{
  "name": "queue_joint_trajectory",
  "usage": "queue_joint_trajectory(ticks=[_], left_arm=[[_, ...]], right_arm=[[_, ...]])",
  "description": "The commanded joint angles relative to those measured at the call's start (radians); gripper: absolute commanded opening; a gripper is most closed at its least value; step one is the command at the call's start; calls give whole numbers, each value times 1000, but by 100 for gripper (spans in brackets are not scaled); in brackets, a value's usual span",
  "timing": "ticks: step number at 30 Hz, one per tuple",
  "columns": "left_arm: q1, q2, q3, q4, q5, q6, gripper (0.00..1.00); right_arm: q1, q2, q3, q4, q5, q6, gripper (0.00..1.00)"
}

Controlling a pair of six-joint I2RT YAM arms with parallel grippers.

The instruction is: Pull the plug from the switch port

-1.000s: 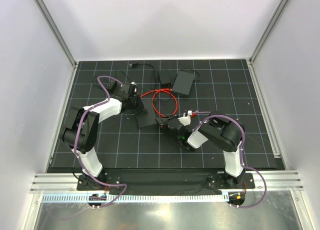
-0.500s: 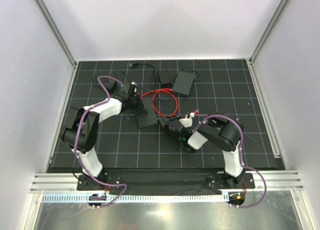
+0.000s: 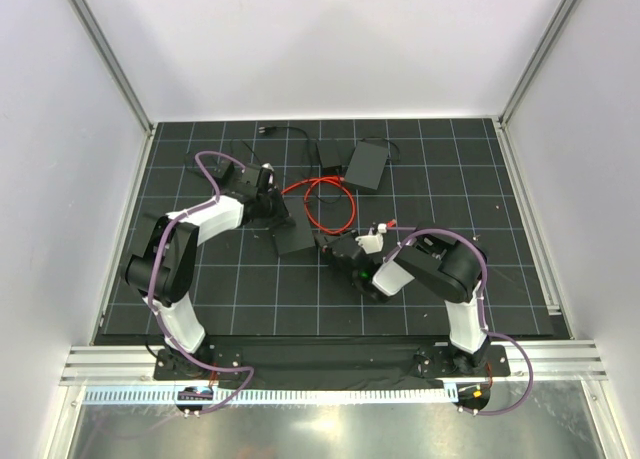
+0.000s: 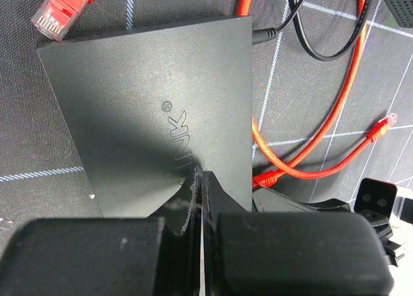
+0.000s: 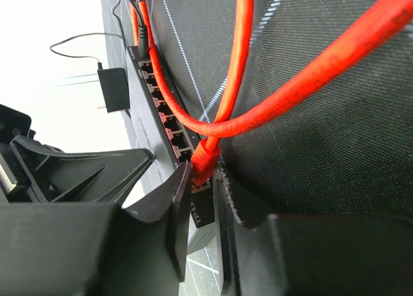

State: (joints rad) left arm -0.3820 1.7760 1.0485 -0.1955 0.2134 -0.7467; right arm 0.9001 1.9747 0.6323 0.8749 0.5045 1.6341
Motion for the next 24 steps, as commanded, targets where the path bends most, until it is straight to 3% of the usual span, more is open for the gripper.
queue_joint_trajectory(ticks=[1,7,17,24], left_arm=[[-14,59,-36,-113,12,35,0],[-14,74,-24,-131,11,37,0],[-14,112,2,-177,-26,36,0],[-14,149,30,-196,-14,47,0]], right_arm=[[5,19,7,-160,51,-11,23],[5,23,35,-218,63,-3,1],[-26,1,-52,-73,95,33,1],[-30,-34,-9,-185,74,-3,1]])
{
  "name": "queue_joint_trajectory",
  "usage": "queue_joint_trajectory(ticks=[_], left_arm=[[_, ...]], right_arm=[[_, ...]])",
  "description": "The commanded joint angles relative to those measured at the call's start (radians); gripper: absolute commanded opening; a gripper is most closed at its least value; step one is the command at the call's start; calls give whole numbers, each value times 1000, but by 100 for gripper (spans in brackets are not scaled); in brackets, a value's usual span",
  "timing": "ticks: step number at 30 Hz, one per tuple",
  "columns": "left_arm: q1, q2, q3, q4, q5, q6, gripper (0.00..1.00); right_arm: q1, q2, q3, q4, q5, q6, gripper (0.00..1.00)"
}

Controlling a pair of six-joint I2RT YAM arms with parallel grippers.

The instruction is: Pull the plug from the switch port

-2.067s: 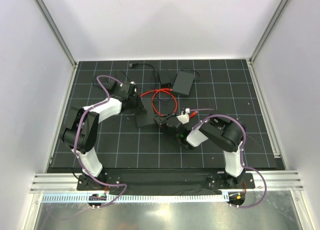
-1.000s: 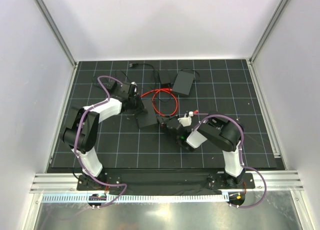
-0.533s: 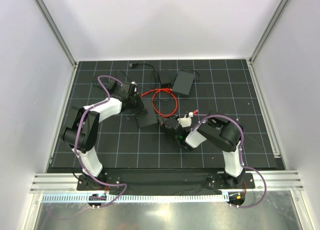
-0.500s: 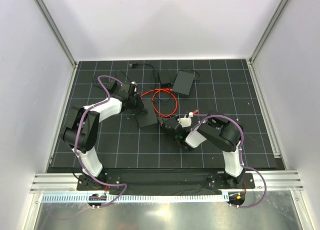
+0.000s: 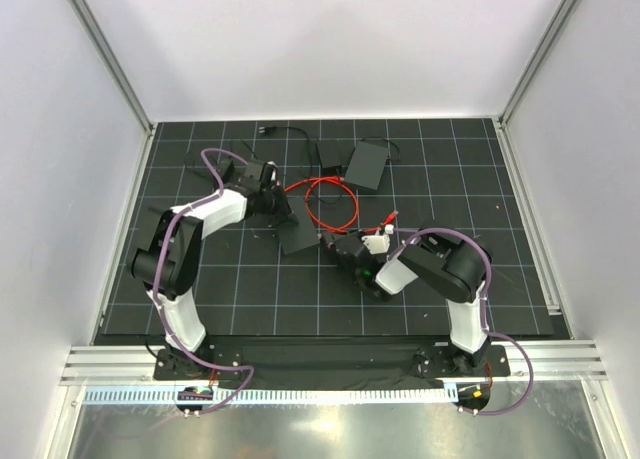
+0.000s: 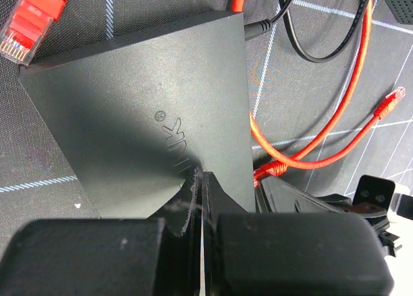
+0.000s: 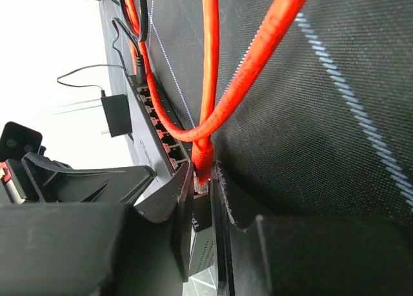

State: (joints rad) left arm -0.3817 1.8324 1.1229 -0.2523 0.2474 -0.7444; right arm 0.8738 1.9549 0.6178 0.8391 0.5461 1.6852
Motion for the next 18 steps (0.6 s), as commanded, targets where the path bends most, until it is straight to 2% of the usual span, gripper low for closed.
queue_joint_trajectory(ticks=[1,4,8,14,17,18], left_arm=[[-14,88,-48,-137,-49,45,0],[-14,65,-69,-116,-48,43,0],[-14,51,-81,-101,-28,51,0],[-17,-60,-173,-4,-33,39,0],[-28,-135,-233,57,-59,31,2],[-31,-154,-247,80,-69,28,6]], right_arm=[[-4,-14,-6,-109,34,-48,1],[-13,-39,-41,-104,46,-65,1],[-35,-111,-82,-89,11,-190,1],[-35,-287,-174,-118,-73,-410,1],[-35,-407,-197,-195,-129,-533,1],[-36,-439,-202,-213,-143,-564,1]])
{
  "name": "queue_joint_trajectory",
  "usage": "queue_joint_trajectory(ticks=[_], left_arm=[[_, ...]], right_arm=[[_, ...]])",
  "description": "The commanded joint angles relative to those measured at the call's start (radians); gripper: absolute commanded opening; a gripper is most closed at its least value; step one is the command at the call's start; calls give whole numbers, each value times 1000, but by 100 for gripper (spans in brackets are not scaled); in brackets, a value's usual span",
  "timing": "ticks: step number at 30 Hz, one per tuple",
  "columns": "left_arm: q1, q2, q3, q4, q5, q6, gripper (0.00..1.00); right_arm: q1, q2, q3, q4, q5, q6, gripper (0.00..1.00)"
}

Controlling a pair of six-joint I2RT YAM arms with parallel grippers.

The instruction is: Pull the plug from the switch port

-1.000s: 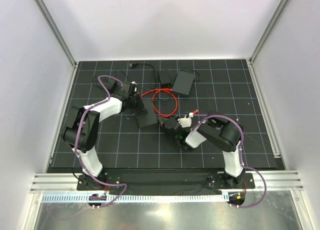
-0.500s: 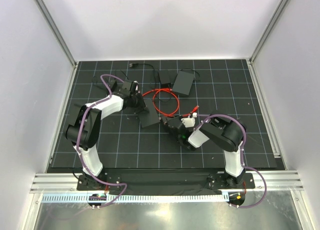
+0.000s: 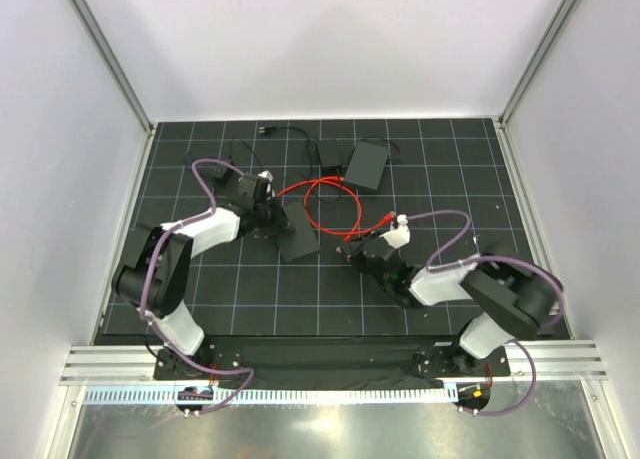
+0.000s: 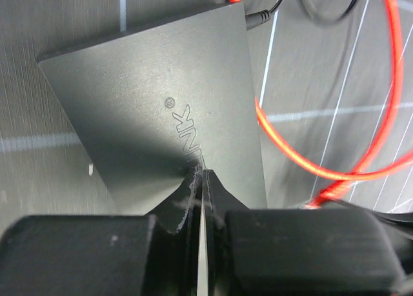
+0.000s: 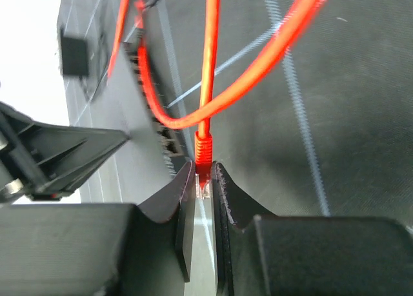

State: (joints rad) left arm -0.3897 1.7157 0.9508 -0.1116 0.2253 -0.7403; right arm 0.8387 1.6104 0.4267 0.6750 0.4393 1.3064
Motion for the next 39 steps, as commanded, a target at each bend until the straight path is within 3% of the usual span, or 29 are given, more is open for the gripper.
queue_joint_trajectory(ticks=[1,9,14,24,39], left_arm=[[-24,-53,-86,-50,-53,22,8],[-58,-208,-201,82,-69,33,34],[-58,-226,-216,98,-70,33,42],[-58,-234,-224,105,-81,27,44],[-58,-232,-224,104,-73,30,45]], right_arm=[[0,-160,-22,-93,-46,-240,1],[0,-434,-14,-328,-80,-406,1],[0,-582,24,-462,-11,-429,1],[0,-888,122,-802,226,-515,1],[0,-961,394,-1022,426,-677,1]])
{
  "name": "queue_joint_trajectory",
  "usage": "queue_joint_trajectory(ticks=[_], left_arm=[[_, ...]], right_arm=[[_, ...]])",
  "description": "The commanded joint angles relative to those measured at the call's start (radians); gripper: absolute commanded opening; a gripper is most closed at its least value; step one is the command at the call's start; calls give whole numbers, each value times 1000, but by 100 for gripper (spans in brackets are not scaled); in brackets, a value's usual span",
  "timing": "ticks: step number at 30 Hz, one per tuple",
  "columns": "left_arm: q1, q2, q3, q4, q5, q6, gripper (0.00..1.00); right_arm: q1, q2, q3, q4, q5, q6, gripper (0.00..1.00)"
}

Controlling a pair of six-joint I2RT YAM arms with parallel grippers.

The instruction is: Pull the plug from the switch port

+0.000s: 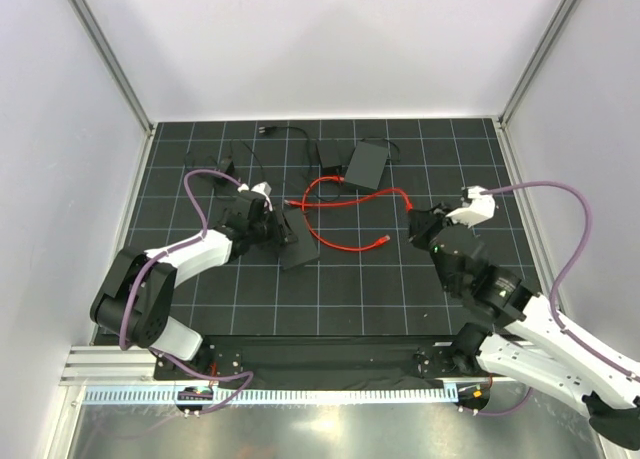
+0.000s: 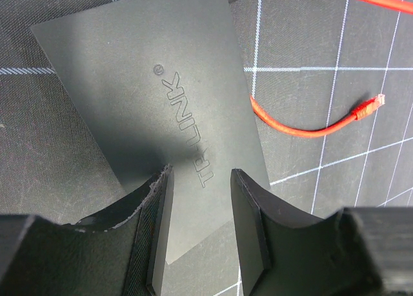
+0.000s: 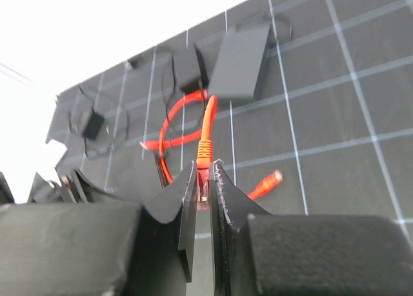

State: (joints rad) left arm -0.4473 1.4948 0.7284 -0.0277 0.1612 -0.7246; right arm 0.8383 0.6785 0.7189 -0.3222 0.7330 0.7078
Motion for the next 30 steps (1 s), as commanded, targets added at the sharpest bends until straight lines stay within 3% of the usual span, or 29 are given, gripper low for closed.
queue_joint_trajectory(ticks=[1,12,19,30], left_arm=[[-1,-11,-1,18,-9,14,45],[-1,10,14,14,1,16,45],[1,19,22,8,6,19,45],[1,27,25,8,11,19,45]], right_arm=[[1,-34,114,-25,146,-94,1],[1,-45,258,-15,206,-218,1],[1,73,296,57,164,-297,1],[-4,168,409,135,279,-445,1]])
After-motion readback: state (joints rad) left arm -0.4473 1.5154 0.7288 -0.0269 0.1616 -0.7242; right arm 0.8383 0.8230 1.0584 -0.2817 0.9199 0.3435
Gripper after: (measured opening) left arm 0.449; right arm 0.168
